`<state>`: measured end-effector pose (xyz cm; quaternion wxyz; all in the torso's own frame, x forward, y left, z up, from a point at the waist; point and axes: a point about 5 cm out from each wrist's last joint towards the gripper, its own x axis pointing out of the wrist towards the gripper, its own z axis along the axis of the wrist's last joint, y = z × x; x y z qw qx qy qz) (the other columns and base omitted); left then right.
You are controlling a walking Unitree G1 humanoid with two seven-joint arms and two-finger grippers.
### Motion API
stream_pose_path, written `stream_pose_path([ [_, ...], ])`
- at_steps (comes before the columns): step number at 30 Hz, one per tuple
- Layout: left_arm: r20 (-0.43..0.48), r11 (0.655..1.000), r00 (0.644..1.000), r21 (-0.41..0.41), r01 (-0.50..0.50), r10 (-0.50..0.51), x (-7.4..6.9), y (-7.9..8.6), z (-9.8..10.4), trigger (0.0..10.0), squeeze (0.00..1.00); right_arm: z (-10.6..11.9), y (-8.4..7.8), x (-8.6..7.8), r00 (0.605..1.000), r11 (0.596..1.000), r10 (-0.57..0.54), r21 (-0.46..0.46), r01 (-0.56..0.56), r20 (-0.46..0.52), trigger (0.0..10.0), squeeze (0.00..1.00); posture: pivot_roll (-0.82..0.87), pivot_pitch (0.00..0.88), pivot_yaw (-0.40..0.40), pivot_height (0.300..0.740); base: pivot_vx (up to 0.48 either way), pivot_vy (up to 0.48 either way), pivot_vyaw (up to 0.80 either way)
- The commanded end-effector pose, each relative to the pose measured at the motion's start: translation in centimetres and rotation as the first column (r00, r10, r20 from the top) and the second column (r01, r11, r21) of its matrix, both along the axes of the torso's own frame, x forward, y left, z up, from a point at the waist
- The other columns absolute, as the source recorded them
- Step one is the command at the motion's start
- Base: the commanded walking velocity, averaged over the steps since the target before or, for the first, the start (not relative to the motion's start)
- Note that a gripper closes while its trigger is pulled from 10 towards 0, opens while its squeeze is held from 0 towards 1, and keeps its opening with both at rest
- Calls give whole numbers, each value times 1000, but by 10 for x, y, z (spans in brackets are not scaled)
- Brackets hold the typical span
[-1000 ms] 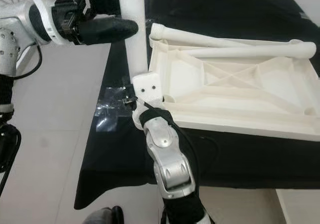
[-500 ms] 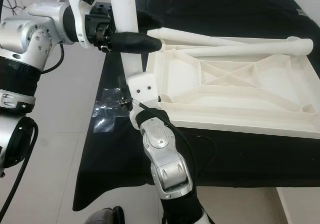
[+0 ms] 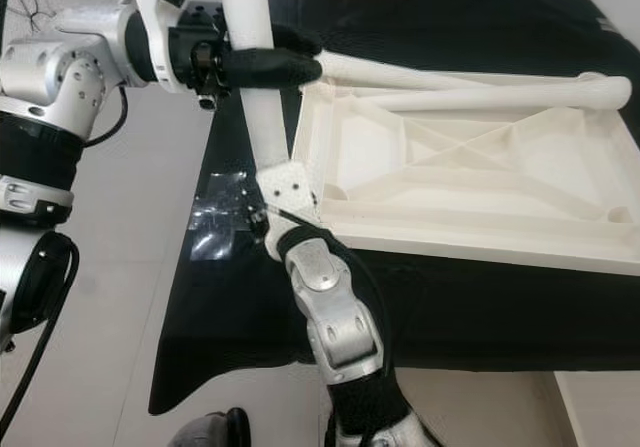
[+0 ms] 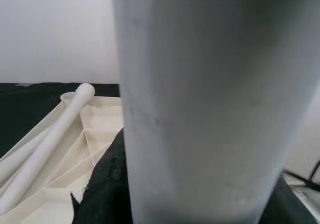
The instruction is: Building children table
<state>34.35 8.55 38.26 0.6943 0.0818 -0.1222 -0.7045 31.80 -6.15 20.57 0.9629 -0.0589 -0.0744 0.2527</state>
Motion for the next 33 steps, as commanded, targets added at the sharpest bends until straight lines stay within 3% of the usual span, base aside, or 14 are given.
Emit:
stream_pose_path([
  [1,5,999,1000,32,6,-6,-1,-1,-1,0,0,1,7,-2,998,998,60,29,-61,4,10000,1000,51,172,40,740,0,0,0],
  [3,5,1000,1000,27,6,-6,0,-1,-1,0,0,13,-4,6,983,984,180,2,-180,45,10000,1000,59,169,45,740,0,0,0],
  [5,5,1000,1000,22,7,-8,0,-1,-1,0,0,27,-20,14,934,935,350,-92,-342,78,10000,910,57,167,47,740,0,0,0],
  [7,5,1000,1000,21,10,-11,0,0,-1,0,0,31,-27,17,902,899,425,-151,-411,74,10000,910,55,166,47,740,0,0,0],
  [8,4,1000,1000,21,13,-14,-1,-1,-2,0,0,32,-32,22,878,868,477,-187,-460,52,10000,0,57,166,44,740,0,0,0],
  [11,4,1000,1000,21,17,-17,-1,-2,-1,0,0,36,-40,29,846,827,533,-226,-515,21,10000,0,57,166,44,740,0,0,0],
  [12,4,1000,1000,21,21,-21,-1,-2,-1,0,0,38,-39,31,802,787,597,-194,-585,3,10000,0,62,168,44,740,0,0,0],
  [17,4,999,1000,25,27,-27,-2,-3,-2,0,0,41,-40,37,783,772,622,-164,-614,-3,10000,0,64,169,45,740,0,0,0],
  [18,4,999,1000,28,29,-30,-2,-4,-2,0,0,42,-40,39,774,765,633,-154,-626,-6,4392,0,66,169,45,740,0,0,0],
  [21,4,999,999,34,36,-36,-2,-5,-3,0,0,43,-40,43,755,748,656,-131,-651,-5,4392,0,66,169,45,740,0,0,0],
  [22,5,999,999,36,39,-39,-2,-6,-3,0,0,43,-41,46,743,738,669,-108,-666,-6,0,0,66,165,48,740,0,0,0],
  [30,20,998,998,44,55,-56,-1,-14,-4,0,0,36,-43,51,738,737,675,-51,-674,-1,0,0,64,162,48,740,0,0,0],
  [31,18,998,999,35,50,-50,0,-15,-4,4353,1000,35,-43,51,743,743,669,-46,-668,2,0,0,60,160,50,740,0,0,0],
  [33,18,998,999,35,50,-50,0,-15,-4,4353,1000,35,-43,51,743,743,669,-46,-668,2,0,0,60,160,50,740,0,0,0],
])
